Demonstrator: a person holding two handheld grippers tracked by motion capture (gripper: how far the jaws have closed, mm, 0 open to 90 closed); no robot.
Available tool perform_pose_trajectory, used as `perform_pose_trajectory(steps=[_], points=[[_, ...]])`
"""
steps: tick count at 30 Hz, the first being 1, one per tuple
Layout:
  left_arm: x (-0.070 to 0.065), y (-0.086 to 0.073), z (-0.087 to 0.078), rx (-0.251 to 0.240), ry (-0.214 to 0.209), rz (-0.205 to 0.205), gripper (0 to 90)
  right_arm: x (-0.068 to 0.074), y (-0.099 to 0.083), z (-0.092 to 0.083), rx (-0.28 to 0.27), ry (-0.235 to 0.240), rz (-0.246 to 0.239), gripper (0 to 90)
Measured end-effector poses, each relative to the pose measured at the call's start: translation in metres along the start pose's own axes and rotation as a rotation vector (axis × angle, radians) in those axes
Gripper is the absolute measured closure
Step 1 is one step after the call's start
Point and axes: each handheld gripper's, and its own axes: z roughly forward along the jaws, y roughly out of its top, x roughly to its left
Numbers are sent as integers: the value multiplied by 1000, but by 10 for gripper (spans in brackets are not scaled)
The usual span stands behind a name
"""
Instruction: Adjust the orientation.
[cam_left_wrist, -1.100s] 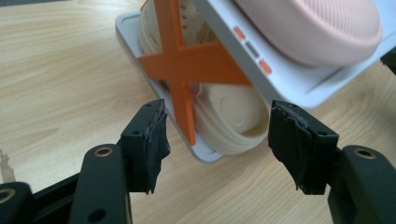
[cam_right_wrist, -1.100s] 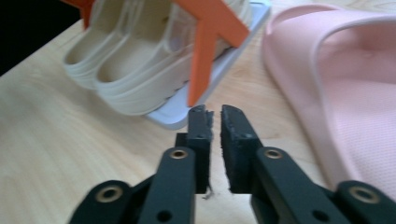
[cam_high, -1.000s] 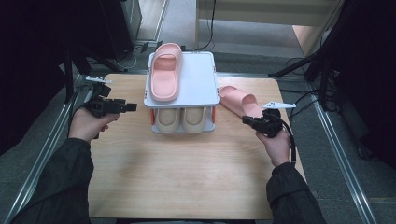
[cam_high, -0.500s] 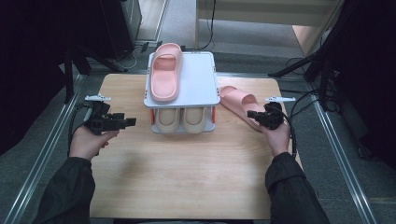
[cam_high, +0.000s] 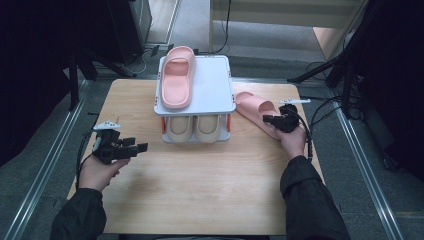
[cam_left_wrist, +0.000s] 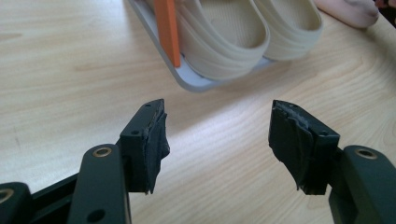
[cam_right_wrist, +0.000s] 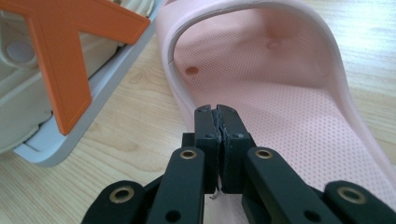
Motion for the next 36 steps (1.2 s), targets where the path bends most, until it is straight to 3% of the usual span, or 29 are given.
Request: perform_pose_trajectory(steps=[11,20,28,30,36], points=[[6,-16,-5,-4,16,-23,367,7,1,3,18,24,17,898],[5,-18,2,23,4,1,367,28,4,13,47,42,-39,891],[5,-19,6,25,-8,3,366,43,6,25,51,103,-54,855],[7,-20,7,25,-5,0,367,44,7,23,60,86,-68,854],[12,-18,10,25,-11,-9,367,38,7,7,20,78,-33,817]])
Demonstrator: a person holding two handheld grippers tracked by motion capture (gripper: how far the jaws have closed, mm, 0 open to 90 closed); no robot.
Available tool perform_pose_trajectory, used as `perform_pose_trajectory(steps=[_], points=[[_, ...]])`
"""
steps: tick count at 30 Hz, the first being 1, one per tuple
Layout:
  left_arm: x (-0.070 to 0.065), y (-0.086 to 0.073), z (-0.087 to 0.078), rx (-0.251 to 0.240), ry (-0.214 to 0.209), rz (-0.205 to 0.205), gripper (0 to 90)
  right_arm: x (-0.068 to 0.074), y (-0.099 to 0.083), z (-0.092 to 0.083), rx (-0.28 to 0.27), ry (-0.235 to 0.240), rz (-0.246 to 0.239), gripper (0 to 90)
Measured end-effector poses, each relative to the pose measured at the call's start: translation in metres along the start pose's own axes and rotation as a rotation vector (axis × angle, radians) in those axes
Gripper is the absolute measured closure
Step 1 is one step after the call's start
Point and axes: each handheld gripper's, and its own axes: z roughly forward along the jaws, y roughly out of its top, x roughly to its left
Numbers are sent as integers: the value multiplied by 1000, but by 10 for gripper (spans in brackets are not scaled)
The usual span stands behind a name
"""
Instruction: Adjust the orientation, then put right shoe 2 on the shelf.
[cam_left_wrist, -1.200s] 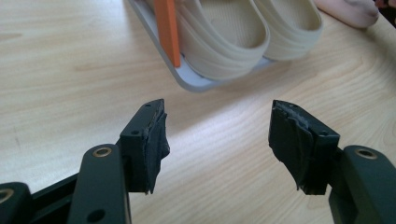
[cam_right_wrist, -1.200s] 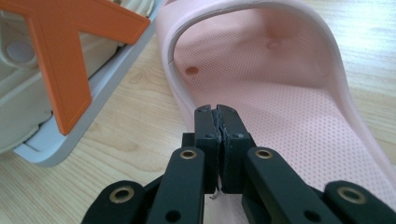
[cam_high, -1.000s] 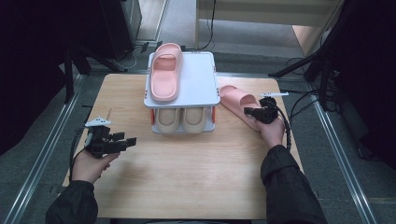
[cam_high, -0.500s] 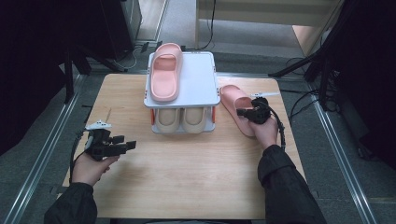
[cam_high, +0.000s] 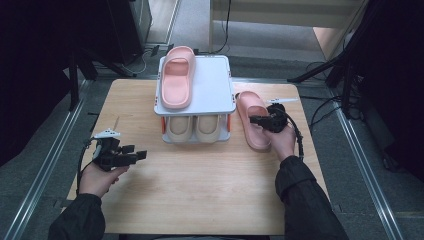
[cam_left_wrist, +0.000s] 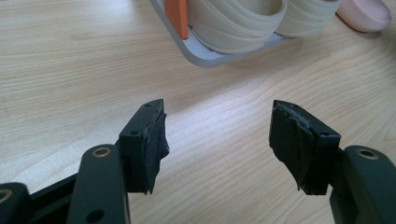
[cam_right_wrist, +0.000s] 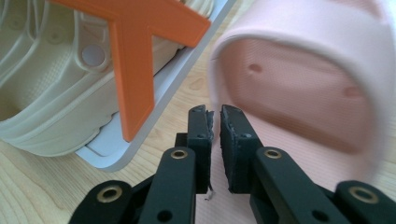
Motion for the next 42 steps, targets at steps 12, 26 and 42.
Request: perform_pose_trajectory(steps=[12,26,42], points=[[4,16,24,34,-35,15,366,-12,-20,-30,-73,-85,18,687],[-10,16,29,25,-76,50,365,-31,-22,-21,-86,-146,100,644],[-7,-4,15,26,-13,36,363,-44,-7,-2,-54,-161,126,616]])
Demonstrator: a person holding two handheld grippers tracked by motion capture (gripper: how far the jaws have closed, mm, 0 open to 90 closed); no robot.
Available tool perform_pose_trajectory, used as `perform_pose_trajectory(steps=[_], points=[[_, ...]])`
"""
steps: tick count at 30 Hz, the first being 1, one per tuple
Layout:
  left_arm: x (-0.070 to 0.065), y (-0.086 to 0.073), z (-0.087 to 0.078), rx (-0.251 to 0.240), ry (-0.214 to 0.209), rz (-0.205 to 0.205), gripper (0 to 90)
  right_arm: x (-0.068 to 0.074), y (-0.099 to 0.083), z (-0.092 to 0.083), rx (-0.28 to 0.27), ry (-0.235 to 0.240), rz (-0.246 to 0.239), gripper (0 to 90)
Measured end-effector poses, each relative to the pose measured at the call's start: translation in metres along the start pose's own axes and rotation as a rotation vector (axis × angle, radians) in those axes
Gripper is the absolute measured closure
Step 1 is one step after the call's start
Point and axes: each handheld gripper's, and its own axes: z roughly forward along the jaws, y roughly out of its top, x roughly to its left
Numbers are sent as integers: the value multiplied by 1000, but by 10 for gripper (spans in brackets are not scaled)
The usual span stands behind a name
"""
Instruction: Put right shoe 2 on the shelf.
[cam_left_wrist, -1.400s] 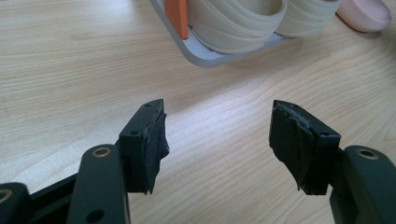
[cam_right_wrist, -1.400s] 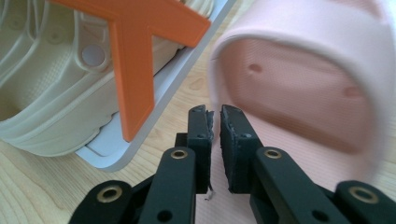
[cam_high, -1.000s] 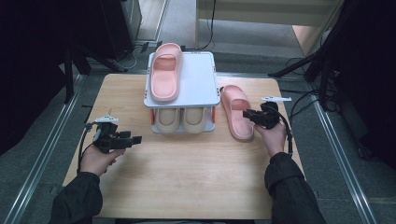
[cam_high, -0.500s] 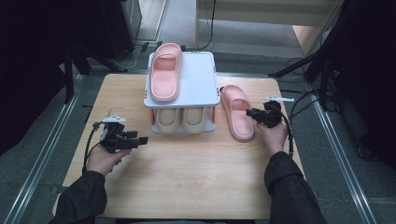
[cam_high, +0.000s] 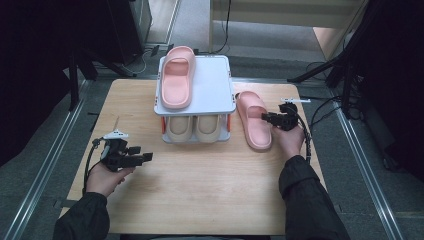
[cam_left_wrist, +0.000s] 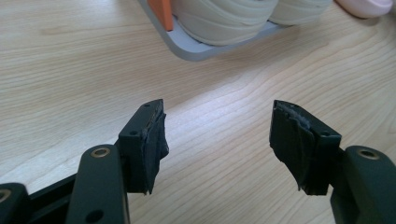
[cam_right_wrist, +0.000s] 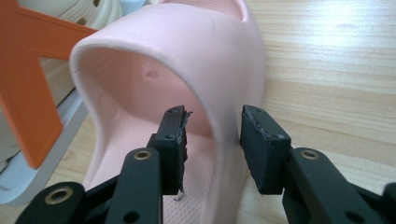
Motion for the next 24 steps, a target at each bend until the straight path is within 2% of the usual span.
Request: perform_pose_trajectory(steps=[8,10,16,21,24], points=[[1,-3,-2,-5,-4,-5,363,-6,1,8,9,-17,14,648],[1,-2,-1,-4,-27,-16,363,-7,1,9,8,-20,12,649],[0,0,4,8,-34,-9,363,-10,0,9,3,-8,45,678],[1,0,4,9,-39,-3,362,-9,1,9,2,-18,32,697],[4,0,5,14,-36,-18,361,-8,2,7,1,-32,32,742]])
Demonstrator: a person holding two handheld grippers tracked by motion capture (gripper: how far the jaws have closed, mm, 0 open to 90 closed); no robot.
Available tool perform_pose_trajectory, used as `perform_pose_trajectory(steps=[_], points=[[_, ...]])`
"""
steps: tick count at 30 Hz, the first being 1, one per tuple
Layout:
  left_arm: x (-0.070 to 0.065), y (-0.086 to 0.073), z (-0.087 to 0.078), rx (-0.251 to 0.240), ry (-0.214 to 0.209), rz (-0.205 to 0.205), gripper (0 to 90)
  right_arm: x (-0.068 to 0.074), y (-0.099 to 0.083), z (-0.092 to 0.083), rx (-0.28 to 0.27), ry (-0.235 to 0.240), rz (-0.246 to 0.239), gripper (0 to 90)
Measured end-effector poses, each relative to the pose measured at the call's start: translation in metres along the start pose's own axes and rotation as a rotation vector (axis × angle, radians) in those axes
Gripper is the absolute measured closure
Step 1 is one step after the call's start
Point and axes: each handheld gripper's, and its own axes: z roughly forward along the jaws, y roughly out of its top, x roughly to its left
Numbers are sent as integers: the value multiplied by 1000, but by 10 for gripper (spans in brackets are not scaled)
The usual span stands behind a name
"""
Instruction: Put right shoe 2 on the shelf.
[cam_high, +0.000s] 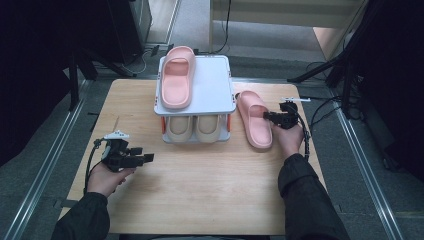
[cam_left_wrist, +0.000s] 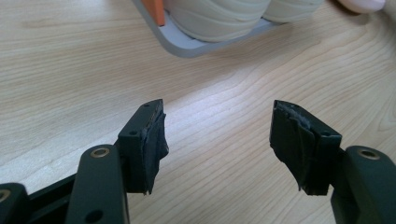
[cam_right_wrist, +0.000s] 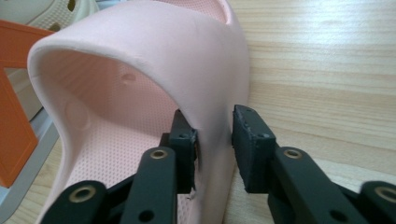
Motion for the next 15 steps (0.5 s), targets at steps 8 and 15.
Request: perform_pose_trajectory(steps=[8,15], points=[[4,0,-1,-1,-8,-16,361,-2,8,-5,13,0,33,839],[7,1,-2,-5,-9,-26,360,4,13,-13,4,4,20,844]])
